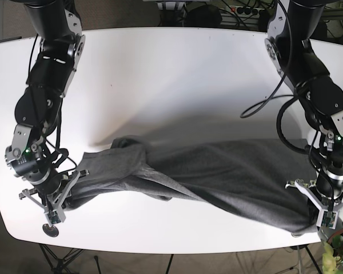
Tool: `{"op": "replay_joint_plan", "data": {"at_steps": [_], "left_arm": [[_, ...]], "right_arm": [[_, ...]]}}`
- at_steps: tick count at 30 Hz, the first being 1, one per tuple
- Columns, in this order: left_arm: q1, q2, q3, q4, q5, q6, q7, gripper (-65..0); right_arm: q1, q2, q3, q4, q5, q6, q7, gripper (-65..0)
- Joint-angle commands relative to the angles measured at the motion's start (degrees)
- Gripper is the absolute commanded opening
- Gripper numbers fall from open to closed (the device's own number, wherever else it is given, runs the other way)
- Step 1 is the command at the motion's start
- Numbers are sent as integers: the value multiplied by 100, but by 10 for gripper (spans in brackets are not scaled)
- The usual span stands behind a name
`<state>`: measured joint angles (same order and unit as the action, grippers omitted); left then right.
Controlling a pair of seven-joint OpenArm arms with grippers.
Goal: Fold the T-shirt properly
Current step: 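Lift the shirt with both grippers, swing it, and lay it flat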
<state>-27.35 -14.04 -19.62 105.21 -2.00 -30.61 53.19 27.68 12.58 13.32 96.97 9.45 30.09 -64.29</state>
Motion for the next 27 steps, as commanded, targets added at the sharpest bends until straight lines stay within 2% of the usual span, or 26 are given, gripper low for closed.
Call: {"op": "replay_joint_plan", "data": {"at_steps": [1, 5, 7, 12, 15, 17, 21, 27], "left_arm": [[-504, -297, 14, -134, -42, 50, -145, -650], [-1102, -358, 14, -618, -42, 50, -145, -650], [-1542, -367, 14, -916, -42, 50, -145, -650], [-2324, -648, 85, -1409, -51, 50, -136, -650], [-2895, -648, 261, -1690, -51, 50, -136, -650], [-3194, -648, 313, -1760, -59, 50, -136, -650], [-3678, -648, 322, -1831, -59, 41, -136, -650], [-4188, -648, 331, -1901, -59, 32, -136, -650]], "right_arm": [[594, 179, 17, -172, 44, -24, 130, -629], [1307, 399, 8, -743, 44, -6, -2, -629], [1790, 478, 8, -980, 44, 117, -81, -629], [2696, 610, -27, -1411, 17, 213, -353, -629], [3276, 725, -413, -1728, 44, 275, -371, -629], [3592, 733, -660, -1728, 44, 292, -441, -629], [4190, 760, -756, -1780, 35, 442, -529, -629], [4712, 725, -1293, -1824, 44, 635, -564, -629]]}}
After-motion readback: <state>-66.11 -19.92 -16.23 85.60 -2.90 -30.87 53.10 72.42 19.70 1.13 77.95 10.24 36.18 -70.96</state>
